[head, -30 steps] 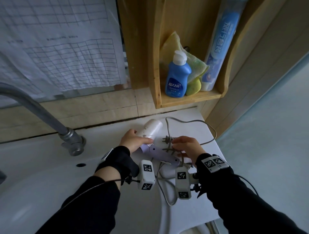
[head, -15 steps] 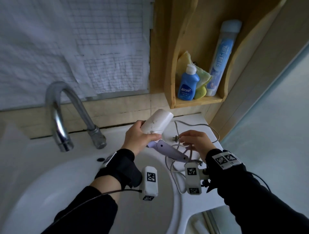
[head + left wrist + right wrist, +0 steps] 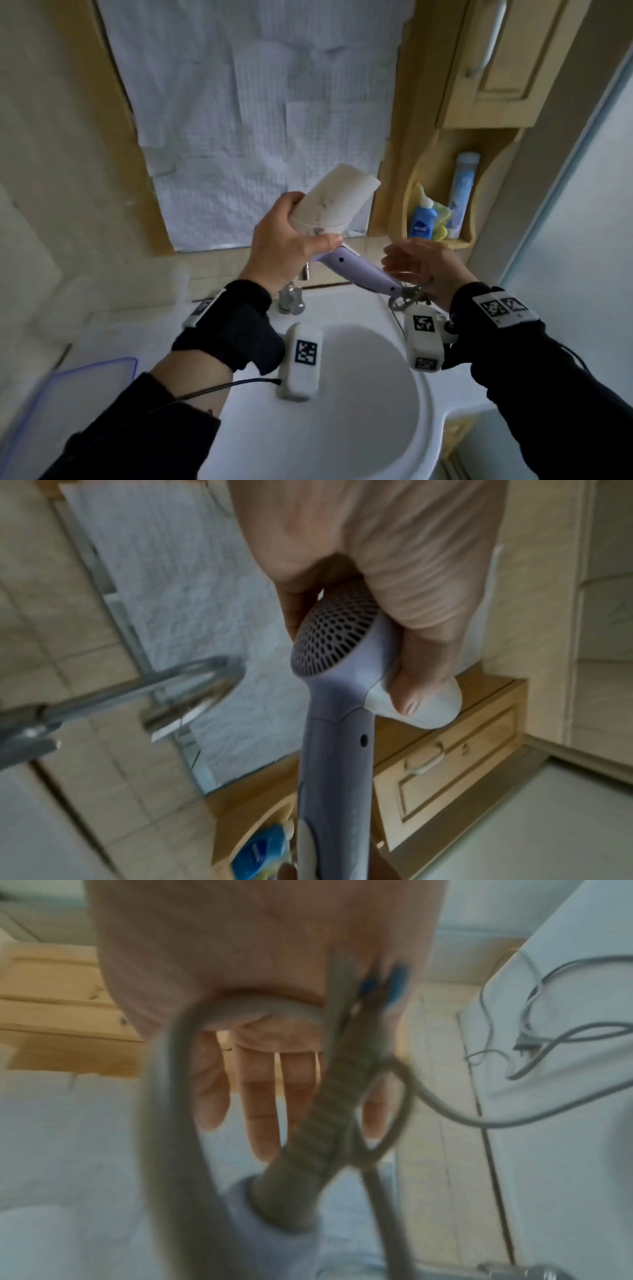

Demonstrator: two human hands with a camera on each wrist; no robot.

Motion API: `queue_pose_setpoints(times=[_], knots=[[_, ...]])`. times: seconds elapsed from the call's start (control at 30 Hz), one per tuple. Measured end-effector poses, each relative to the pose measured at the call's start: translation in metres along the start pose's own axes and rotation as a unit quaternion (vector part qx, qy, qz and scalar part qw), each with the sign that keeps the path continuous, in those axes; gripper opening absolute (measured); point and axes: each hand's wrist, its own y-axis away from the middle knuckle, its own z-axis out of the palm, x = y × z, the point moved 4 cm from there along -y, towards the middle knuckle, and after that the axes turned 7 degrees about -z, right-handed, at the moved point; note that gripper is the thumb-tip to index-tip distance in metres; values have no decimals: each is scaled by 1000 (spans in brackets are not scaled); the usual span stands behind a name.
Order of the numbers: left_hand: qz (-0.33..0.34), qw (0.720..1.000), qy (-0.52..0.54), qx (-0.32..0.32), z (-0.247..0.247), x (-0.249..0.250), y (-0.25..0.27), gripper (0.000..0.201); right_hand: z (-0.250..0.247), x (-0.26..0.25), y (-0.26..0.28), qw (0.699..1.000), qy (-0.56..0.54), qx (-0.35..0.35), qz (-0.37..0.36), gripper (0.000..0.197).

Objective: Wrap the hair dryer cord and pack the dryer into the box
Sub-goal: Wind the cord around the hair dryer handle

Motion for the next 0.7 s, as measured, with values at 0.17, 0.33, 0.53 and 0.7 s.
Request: queue_pose_setpoints(times=[0.17,0.33,0.53,0.7], knots=[[12,995,28,93,-93,25,13,57,59,-33,21,997,-25,-60,-34,31],[14,981,48,189,-165,40,21,60,108,-53,31,984,35,-172,-36,41],[6,949,67,309,-227,34,39,54,139,-53,39,952,95,-288,-50,14],[-36,904,147,400,-271,3,56,58,150,-30,48,905,213,-364,-53,8]])
